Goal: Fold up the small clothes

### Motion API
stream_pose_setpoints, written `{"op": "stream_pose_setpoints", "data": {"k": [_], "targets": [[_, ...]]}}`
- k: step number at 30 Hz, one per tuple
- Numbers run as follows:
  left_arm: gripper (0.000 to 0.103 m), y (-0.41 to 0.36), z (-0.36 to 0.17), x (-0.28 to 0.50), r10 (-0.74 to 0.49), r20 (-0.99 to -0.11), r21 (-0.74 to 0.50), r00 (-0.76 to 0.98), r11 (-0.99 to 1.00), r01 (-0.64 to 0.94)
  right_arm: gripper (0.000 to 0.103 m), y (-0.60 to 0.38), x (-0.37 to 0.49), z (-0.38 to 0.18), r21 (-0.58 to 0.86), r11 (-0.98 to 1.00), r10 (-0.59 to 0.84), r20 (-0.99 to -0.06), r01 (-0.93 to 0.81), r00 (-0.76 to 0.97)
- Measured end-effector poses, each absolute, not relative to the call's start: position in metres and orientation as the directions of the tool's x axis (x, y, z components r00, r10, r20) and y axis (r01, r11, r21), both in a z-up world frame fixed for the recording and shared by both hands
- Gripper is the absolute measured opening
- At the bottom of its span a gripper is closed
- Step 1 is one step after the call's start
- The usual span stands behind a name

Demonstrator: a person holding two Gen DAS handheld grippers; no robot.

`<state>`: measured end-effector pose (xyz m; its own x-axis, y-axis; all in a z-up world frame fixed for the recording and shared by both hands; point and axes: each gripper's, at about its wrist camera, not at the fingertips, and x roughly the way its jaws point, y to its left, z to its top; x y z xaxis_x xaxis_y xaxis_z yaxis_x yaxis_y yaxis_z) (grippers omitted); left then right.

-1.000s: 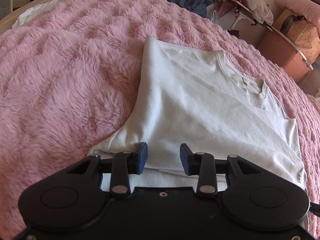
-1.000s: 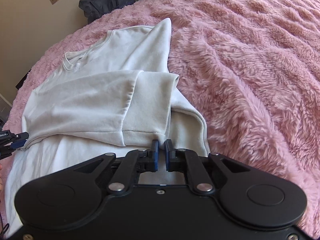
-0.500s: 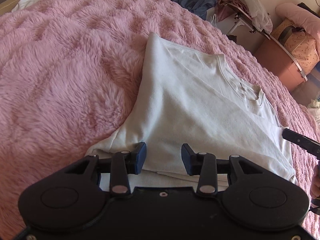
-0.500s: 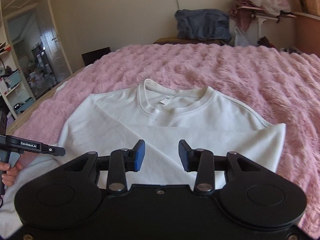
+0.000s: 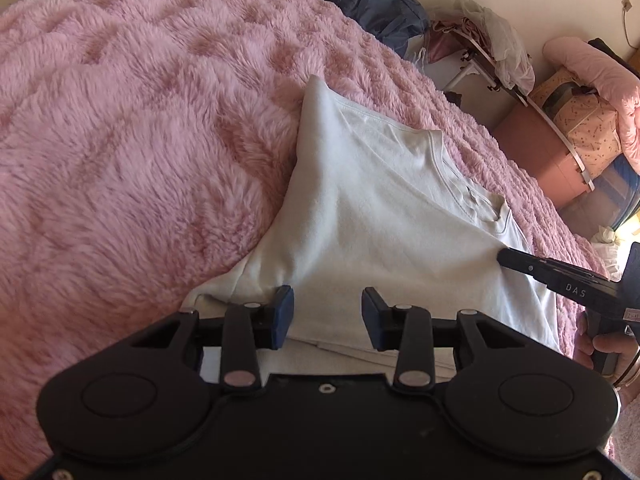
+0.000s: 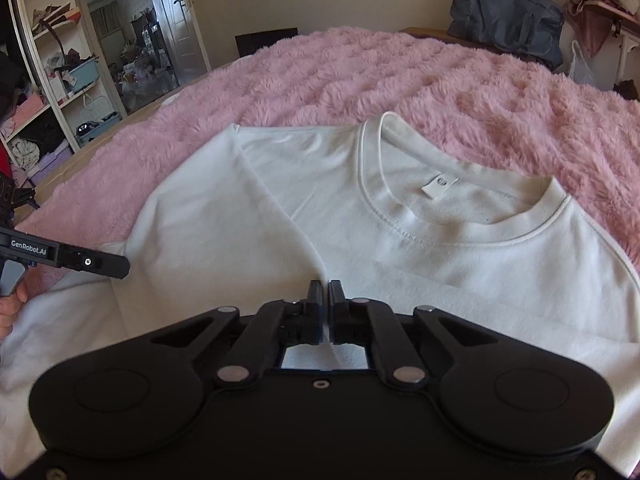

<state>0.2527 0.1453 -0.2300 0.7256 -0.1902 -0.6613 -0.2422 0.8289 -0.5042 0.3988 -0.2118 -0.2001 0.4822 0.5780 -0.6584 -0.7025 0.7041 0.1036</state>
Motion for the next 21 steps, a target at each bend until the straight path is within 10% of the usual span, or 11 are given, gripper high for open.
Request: {"op": "stream_pose_setpoints", "data": {"k": [7,9,13,21], "targets": [[0.021,0.139,-0.23,0.255,-0.065,-0.704,-0.355,0.707,0.894,-0.272,0.007,-0.203,0.41,-0.222,-0.015,0.786,0.455,-0.663,-0.618,0.595],[0.021,0.142,-0.228,0.255,-0.072,-0.707,-0.37,0.704,0.885,-0.282,0.024,-0.211,0.407,-0.216,0.028,0.817,0.459,-0.635,-0.576,0.621],[0.041,0.139,-0.209,0.252,-0.096,-0.663,-0.407,0.743,0.879,-0.25,0.028,-0.242,0.372,-0.19,0.121,0.845,0.495,-0.542,-0.52,0.679],[0.042,0.121,-0.205,0.297,-0.197,-0.625,-0.469,0.756,0.868,-0.161,0.031,-0.284,0.274,-0.188,0.07,0.878,0.422,-0.579,-0.473,0.697]]}}
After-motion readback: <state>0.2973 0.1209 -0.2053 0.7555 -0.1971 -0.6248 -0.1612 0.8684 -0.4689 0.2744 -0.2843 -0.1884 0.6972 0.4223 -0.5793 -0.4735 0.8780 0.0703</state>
